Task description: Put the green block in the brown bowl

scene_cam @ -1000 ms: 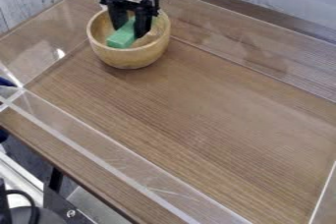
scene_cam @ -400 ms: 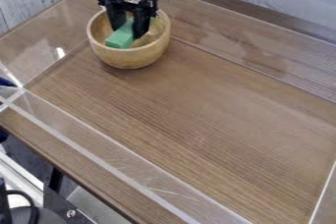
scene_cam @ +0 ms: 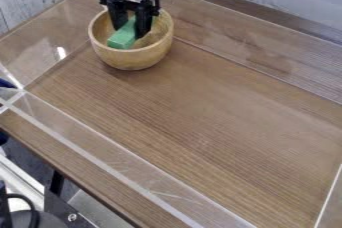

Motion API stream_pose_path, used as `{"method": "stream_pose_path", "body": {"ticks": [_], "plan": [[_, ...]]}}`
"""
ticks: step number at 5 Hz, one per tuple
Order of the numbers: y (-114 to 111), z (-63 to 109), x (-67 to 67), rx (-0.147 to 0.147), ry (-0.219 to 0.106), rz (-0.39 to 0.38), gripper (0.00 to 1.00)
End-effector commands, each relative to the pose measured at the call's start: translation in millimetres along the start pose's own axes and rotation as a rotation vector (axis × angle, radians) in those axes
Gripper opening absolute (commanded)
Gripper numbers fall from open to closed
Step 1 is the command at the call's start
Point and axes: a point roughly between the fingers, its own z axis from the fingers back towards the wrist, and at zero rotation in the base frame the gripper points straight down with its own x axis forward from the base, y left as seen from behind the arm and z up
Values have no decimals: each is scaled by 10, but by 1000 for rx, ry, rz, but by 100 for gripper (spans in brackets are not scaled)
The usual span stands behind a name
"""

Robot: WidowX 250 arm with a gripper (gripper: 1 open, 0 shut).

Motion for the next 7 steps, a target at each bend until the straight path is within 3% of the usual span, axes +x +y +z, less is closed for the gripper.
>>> {"method": "stream_pose_path", "body": {"ticks": [1, 4, 5, 7], "plan": [[79, 219, 85, 26, -66, 10, 0], [90, 198, 101, 25, -61, 18, 0], [96, 218, 85, 22, -57, 21, 100], [94, 512, 29, -3, -103, 35, 100]]}}
